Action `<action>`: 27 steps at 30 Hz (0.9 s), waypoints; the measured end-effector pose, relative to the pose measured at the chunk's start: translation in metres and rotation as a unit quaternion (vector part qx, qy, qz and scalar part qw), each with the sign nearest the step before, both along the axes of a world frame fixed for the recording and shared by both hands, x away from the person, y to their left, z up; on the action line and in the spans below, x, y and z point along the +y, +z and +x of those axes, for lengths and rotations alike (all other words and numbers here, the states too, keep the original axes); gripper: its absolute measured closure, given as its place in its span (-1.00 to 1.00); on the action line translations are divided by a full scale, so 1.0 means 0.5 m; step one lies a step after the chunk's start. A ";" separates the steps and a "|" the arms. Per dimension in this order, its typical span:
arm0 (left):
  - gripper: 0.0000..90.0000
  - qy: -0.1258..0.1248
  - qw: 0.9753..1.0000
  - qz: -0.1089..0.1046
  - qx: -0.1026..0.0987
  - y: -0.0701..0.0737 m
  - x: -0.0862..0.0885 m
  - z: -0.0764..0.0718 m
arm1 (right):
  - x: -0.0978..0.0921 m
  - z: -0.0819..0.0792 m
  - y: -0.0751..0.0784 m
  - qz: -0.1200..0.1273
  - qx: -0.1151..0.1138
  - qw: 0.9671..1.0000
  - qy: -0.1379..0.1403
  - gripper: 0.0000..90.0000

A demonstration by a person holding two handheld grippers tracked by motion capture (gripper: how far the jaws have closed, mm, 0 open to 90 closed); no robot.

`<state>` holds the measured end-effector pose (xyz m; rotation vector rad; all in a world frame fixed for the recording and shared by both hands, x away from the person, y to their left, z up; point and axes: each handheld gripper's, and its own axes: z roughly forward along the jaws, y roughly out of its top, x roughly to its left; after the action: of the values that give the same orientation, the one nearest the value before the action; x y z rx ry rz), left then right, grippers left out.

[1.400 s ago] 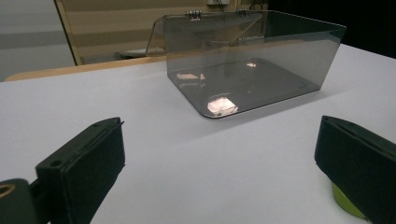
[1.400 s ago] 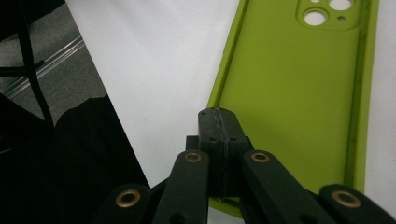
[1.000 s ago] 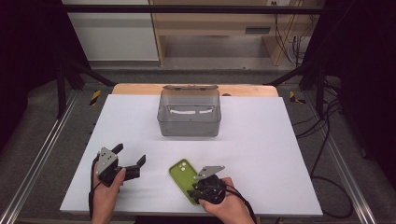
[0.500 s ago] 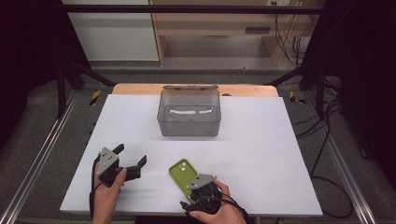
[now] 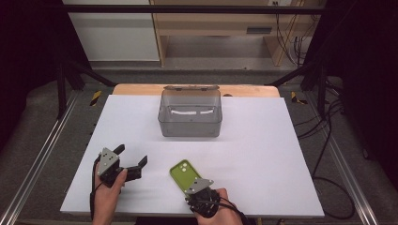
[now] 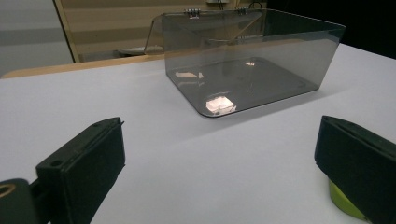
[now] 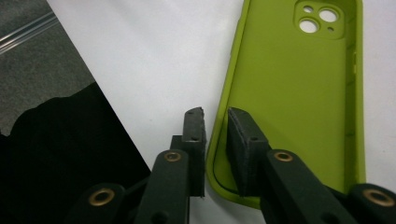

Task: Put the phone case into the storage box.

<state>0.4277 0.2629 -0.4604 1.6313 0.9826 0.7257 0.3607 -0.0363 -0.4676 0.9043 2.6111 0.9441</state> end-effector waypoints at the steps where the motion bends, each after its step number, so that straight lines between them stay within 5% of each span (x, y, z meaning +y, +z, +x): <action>1: -0.97 0.000 1.000 0.000 0.000 0.000 0.000 0.000 | 0.002 -0.004 0.000 -0.005 -0.008 1.000 0.000 0.78; 11: -0.96 -0.003 1.000 0.006 0.006 0.000 -0.007 -0.002 | 0.012 -0.027 -0.004 -0.028 -0.045 0.999 -0.013 0.88; 19: -0.96 0.008 1.000 -0.002 0.010 0.001 0.003 -0.002 | -0.004 -0.022 -0.010 0.013 -0.031 0.999 -0.023 0.96; 27: -0.95 0.011 1.000 -0.010 0.006 0.005 0.009 -0.003 | -0.025 -0.006 0.001 0.037 -0.046 0.997 -0.041 0.96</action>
<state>0.4262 0.2674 -0.4577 1.6115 1.0155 0.7188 0.3578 -0.0485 -0.4671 0.9548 2.4583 1.0407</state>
